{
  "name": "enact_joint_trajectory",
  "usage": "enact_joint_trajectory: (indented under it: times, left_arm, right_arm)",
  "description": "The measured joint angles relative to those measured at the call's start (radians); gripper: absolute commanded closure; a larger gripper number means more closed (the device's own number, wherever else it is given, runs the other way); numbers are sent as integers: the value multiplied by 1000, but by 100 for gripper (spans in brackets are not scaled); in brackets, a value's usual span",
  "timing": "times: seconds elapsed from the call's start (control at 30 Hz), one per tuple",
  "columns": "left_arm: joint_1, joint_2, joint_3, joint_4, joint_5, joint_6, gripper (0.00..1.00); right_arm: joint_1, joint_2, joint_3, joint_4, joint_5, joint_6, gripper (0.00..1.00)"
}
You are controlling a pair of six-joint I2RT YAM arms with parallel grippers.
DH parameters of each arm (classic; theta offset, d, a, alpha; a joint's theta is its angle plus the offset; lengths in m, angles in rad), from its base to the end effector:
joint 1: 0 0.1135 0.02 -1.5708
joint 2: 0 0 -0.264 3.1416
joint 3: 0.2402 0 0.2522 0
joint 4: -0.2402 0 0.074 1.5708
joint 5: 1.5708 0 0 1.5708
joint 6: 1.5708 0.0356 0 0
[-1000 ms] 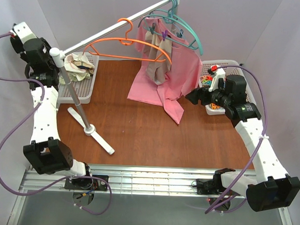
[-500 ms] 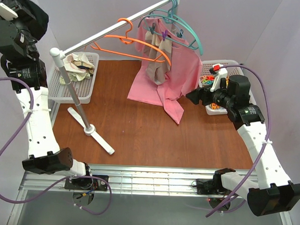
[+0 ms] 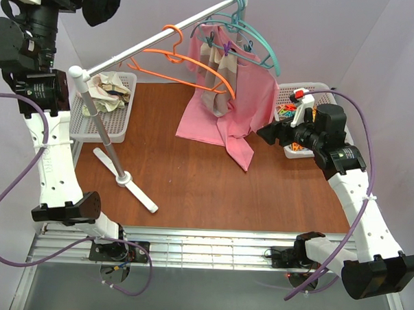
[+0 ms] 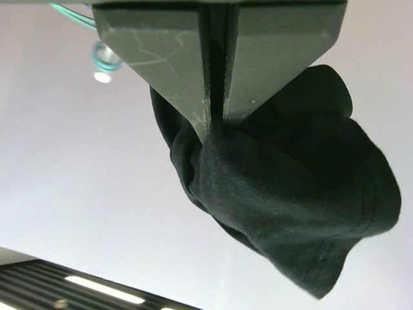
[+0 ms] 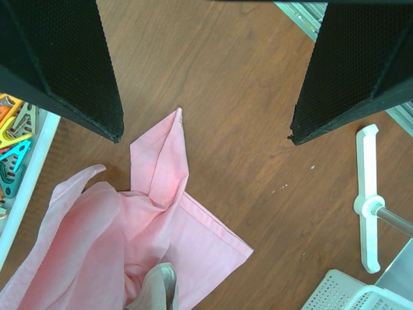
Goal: Clip the underwear to the hanger
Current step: Pick up the underwear from the bin.
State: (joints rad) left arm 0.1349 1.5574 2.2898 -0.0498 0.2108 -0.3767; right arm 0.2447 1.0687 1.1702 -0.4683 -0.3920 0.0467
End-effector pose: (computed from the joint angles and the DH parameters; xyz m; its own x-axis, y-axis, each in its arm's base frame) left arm 0.2417 0.0253 0.6545 0.5705 -0.2856 -0.7701 0.2573 0.9526 -0.1627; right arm 0.2202 0.0690 0.3911 -0.3742 -0.0490 -0.9261 -0.5530 0.8134 0.1804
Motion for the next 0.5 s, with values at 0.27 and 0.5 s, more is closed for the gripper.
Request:
enact_joint_trajectory:
  times: [0.27, 0.5]
  left_arm:
    - [-268, -27, -130, 25, 111, 30, 100]
    - [-460, -38, -233, 13, 108, 110, 100]
  right_arm:
    - [0, 16, 6, -3, 12, -3, 5]
    - [0, 34, 36, -11, 32, -8, 5]
